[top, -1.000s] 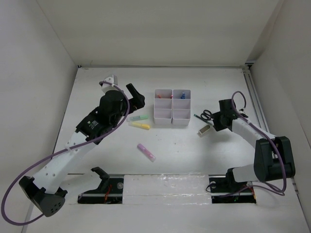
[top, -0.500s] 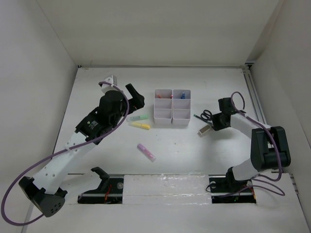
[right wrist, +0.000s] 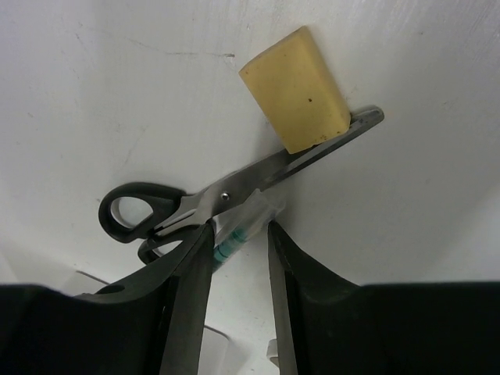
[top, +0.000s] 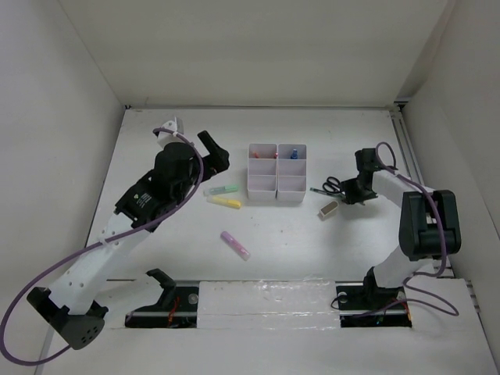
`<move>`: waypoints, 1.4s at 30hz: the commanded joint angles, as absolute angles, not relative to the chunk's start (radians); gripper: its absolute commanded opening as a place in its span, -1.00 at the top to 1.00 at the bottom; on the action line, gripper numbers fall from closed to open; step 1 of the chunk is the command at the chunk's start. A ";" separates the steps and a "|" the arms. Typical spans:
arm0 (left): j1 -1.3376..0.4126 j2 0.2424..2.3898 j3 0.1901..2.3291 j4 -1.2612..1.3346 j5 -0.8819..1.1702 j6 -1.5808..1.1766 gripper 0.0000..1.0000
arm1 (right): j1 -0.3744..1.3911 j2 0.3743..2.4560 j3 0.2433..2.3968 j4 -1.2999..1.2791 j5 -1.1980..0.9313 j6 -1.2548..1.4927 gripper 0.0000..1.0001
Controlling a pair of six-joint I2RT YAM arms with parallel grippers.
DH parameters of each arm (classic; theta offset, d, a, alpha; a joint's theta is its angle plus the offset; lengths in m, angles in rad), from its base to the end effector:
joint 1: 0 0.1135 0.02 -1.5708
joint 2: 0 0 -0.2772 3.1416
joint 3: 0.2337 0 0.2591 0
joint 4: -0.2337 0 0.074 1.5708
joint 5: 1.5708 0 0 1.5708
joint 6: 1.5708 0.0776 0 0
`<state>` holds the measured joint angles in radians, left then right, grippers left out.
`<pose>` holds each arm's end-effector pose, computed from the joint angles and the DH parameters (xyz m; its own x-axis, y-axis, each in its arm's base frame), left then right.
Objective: Sort the stationery into containers
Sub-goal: Pick up the pen from the center of the board.
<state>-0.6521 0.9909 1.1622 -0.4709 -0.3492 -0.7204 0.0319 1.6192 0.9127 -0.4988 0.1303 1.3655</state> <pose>0.2121 -0.1286 0.4041 -0.3811 -0.4889 -0.7847 0.0785 0.8285 -0.5544 0.3182 0.0001 0.1314 -0.1758 0.9656 -0.1917 0.9169 0.2315 0.3252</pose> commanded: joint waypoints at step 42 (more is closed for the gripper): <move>-0.646 0.969 1.146 -0.348 -0.272 -0.650 -0.99 | 0.086 1.583 1.290 -0.822 0.176 1.433 1.00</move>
<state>-0.6521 0.9787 1.1545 -0.4103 -0.2935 -0.6701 0.0799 1.6184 1.2026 -0.7689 0.1402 1.4292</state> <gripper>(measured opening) 0.993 0.218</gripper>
